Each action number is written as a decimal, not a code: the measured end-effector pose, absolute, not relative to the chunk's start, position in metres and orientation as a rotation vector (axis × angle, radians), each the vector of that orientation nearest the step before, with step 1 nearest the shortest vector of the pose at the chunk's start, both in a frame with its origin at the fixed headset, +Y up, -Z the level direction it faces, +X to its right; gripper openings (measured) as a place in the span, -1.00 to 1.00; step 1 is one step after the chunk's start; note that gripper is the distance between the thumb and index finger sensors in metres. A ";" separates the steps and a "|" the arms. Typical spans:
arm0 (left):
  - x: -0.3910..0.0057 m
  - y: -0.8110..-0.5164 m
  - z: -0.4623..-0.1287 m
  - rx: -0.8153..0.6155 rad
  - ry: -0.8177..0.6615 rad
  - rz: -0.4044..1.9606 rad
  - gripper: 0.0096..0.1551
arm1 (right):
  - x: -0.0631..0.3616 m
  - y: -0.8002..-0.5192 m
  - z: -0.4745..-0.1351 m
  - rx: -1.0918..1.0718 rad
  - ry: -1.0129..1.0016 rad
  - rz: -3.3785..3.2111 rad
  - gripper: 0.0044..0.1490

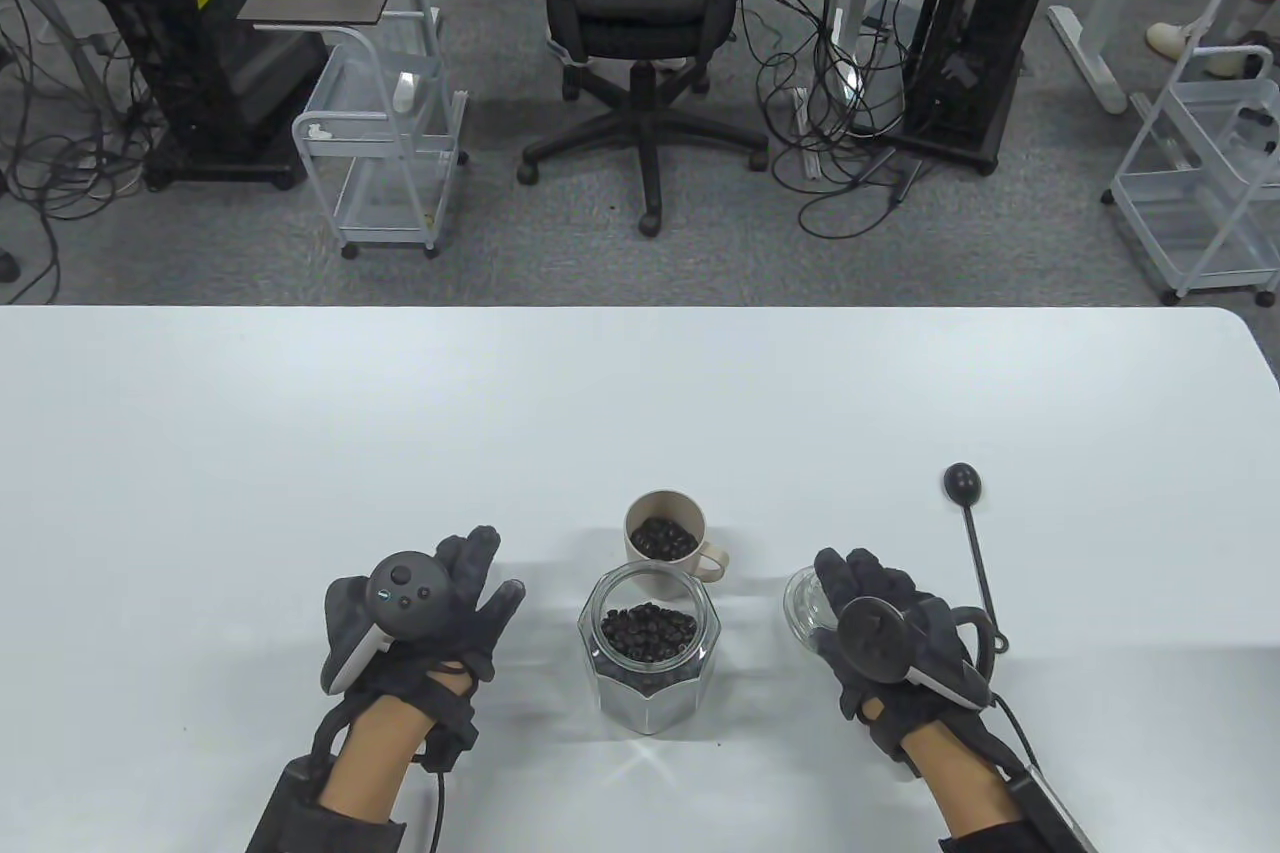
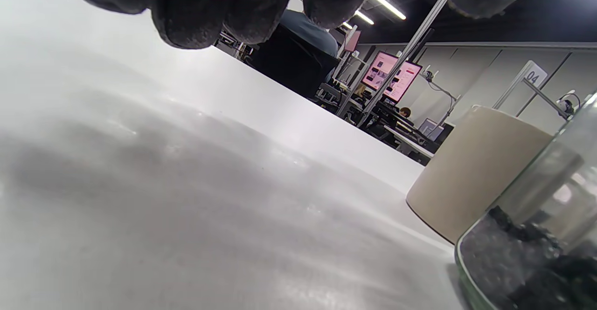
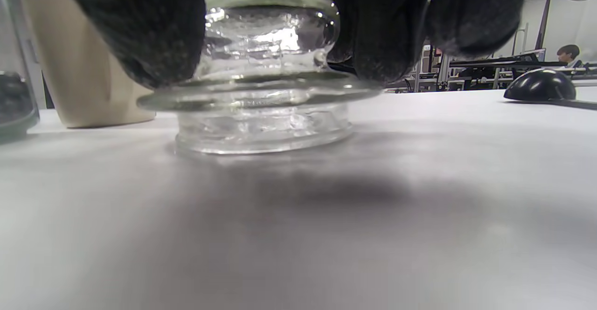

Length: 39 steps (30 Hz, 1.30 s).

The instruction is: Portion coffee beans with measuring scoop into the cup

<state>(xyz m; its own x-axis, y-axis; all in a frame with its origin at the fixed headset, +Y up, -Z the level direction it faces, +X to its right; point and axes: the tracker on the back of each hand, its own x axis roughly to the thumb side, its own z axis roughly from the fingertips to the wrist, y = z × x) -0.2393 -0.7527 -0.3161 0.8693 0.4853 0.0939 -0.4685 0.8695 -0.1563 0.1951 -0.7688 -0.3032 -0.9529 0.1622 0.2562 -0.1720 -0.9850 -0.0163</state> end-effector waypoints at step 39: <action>-0.242 -0.743 -0.314 -0.092 -0.137 0.523 -0.04 | 0.157 -0.660 -0.281 0.354 -0.638 1.985 -0.01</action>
